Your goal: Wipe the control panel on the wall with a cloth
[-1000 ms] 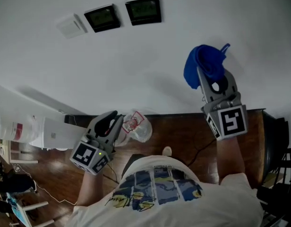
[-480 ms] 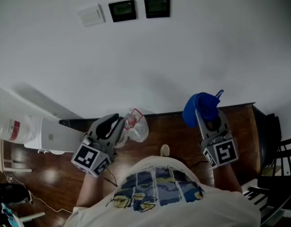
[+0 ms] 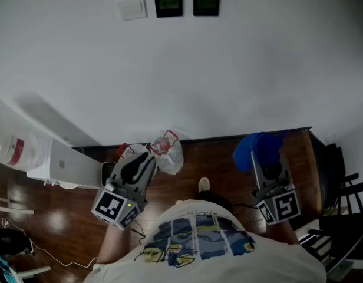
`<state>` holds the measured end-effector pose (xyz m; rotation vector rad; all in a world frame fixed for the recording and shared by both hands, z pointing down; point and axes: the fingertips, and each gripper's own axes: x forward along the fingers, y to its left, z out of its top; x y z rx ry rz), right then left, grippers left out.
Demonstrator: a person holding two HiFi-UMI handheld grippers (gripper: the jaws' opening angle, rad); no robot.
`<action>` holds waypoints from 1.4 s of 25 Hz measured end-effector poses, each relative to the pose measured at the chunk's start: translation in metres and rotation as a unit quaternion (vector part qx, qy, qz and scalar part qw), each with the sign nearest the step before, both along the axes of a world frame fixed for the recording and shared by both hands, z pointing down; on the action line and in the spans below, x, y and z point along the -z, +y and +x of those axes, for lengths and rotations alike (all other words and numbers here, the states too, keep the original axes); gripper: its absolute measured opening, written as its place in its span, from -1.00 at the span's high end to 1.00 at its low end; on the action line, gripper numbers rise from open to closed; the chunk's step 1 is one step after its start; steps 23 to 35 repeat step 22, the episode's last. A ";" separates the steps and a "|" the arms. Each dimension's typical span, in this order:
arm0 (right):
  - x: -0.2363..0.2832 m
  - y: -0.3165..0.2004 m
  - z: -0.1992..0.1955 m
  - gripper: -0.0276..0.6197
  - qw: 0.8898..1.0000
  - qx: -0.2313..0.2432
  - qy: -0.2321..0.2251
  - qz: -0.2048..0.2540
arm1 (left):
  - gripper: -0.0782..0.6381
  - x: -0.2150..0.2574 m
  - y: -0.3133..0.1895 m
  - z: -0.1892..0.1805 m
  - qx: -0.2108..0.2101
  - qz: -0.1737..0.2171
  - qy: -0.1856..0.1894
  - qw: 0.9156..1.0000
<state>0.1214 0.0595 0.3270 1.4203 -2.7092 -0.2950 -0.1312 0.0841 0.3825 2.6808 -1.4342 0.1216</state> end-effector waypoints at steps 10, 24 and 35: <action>-0.001 0.022 -0.006 0.69 1.000 -0.001 0.001 0.002 | 0.58 0.003 0.020 -0.006 -0.006 0.005 0.003 1.000; -0.013 0.026 -0.020 0.69 1.000 0.014 0.006 -0.012 | 0.58 -0.006 0.030 -0.009 -0.007 -0.014 0.012 1.000; -0.013 0.026 -0.020 0.69 1.000 0.014 0.006 -0.012 | 0.58 -0.006 0.030 -0.009 -0.007 -0.014 0.012 1.000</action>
